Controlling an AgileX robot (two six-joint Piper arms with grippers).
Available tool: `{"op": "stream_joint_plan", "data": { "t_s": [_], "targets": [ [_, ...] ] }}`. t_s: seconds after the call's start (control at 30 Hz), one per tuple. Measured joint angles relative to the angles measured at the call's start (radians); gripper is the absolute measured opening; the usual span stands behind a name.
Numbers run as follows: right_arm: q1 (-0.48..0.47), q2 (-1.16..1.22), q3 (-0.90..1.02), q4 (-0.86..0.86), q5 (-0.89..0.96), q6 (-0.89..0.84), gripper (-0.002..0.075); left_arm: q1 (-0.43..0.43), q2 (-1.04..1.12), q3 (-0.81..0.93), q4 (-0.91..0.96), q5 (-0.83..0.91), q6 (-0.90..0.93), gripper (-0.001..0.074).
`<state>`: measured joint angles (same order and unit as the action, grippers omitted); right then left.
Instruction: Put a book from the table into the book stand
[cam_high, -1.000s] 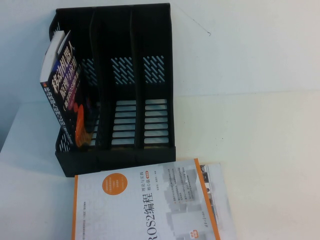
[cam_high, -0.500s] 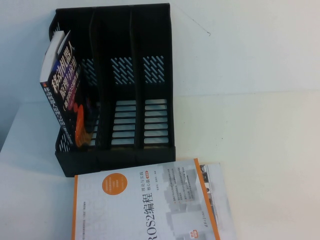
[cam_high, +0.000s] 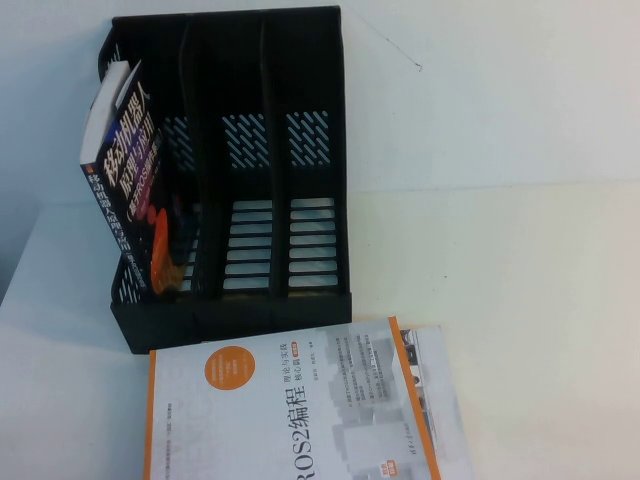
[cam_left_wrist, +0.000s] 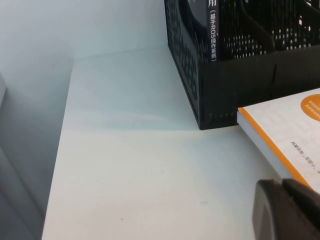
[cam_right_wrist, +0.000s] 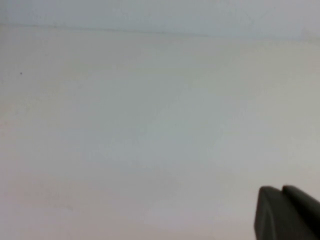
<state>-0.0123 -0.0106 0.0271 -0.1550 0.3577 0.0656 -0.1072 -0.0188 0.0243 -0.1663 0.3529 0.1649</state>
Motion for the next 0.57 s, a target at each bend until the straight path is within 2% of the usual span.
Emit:
{"op": "stream_joint_plan", "data": {
  "t_s": [0.57],
  "targets": [
    [0.0, 0.0, 0.0, -0.02, 0.002, -0.015, 0.0003, 0.0, 0.0, 0.0, 0.0, 0.0, 0.0, -0.0003]
  ]
}}
